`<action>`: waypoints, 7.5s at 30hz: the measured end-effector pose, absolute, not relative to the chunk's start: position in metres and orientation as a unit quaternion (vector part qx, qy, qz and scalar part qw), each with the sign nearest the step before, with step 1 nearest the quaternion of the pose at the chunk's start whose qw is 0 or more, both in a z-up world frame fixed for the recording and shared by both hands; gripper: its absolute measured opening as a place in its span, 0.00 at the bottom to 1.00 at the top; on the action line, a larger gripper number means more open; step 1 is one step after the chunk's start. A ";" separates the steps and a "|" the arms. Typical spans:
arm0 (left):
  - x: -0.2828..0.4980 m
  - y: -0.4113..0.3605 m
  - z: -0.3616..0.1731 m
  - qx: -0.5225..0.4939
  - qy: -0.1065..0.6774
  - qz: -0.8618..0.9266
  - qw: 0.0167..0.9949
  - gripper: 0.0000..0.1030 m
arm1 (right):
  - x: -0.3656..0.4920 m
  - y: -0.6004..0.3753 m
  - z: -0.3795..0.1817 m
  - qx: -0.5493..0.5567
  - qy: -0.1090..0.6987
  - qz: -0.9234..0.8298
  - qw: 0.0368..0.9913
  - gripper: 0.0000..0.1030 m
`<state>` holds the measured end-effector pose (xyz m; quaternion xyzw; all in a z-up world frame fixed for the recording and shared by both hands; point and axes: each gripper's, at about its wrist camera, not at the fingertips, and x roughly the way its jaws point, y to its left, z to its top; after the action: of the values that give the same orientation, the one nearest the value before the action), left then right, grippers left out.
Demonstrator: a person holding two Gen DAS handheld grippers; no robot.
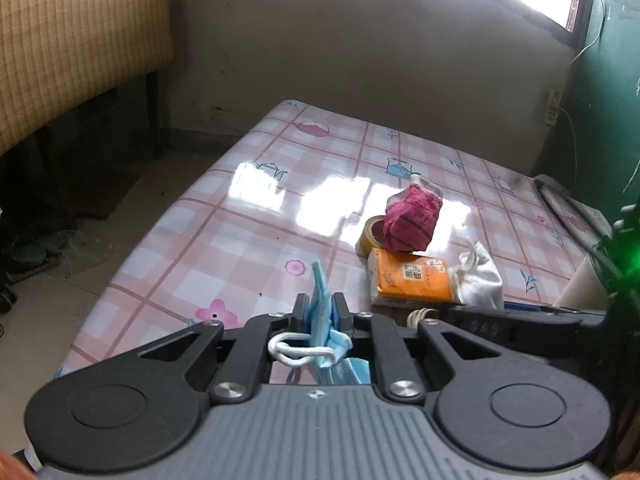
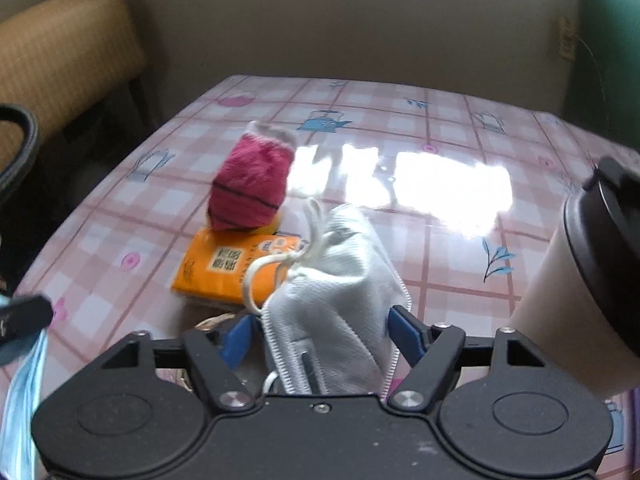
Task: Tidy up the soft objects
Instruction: 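Grasp the white respirator mask by its edge with the right gripper, then lift both masks and carry them toward the cardboard box, then open the left gripper over the box dropping the blue mask while the right drops the white mask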
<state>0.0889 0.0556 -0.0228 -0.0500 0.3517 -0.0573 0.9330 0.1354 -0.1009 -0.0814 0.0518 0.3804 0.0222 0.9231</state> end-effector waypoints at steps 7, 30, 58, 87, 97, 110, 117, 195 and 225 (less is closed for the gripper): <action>0.086 0.050 -0.021 -0.049 0.350 -0.064 0.933 0.14 | 0.119 -0.116 -0.064 0.066 0.357 0.028 0.931 0.53; 0.070 0.029 0.031 -0.013 0.310 -0.070 0.948 0.14 | 0.022 -0.171 0.042 0.070 0.278 0.076 0.955 0.48; 0.066 0.011 0.047 0.001 0.303 -0.083 0.949 0.14 | 0.006 -0.180 0.053 0.069 0.266 0.079 0.958 0.48; 0.058 -0.060 0.052 0.018 0.303 -0.138 0.943 0.14 | -0.014 -0.187 0.065 0.081 0.250 0.046 0.964 0.48; 0.060 -0.078 0.053 0.022 0.301 -0.156 0.941 0.14 | -0.016 -0.199 0.069 0.087 0.246 0.028 0.965 0.48; 0.061 -0.105 0.055 0.027 0.298 -0.182 0.937 0.14 | -0.019 -0.223 0.071 0.095 0.239 0.008 0.966 0.48; 0.060 -0.120 0.055 0.032 0.298 -0.196 0.934 0.14 | -0.022 -0.236 0.071 0.098 0.236 -0.002 0.967 0.48; 0.041 -0.308 0.037 0.084 0.304 -0.361 0.878 0.14 | -0.071 -0.421 0.052 0.136 0.238 -0.158 0.949 0.48; 0.104 -0.382 0.005 0.026 0.324 -0.359 0.875 0.68 | -0.016 -0.517 0.008 0.193 0.283 -0.184 0.921 0.71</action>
<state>0.1036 -0.3818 0.0053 0.0263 0.3243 -0.3586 0.8750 -0.0157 -0.5166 0.0079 0.1935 0.2826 -0.1845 0.9212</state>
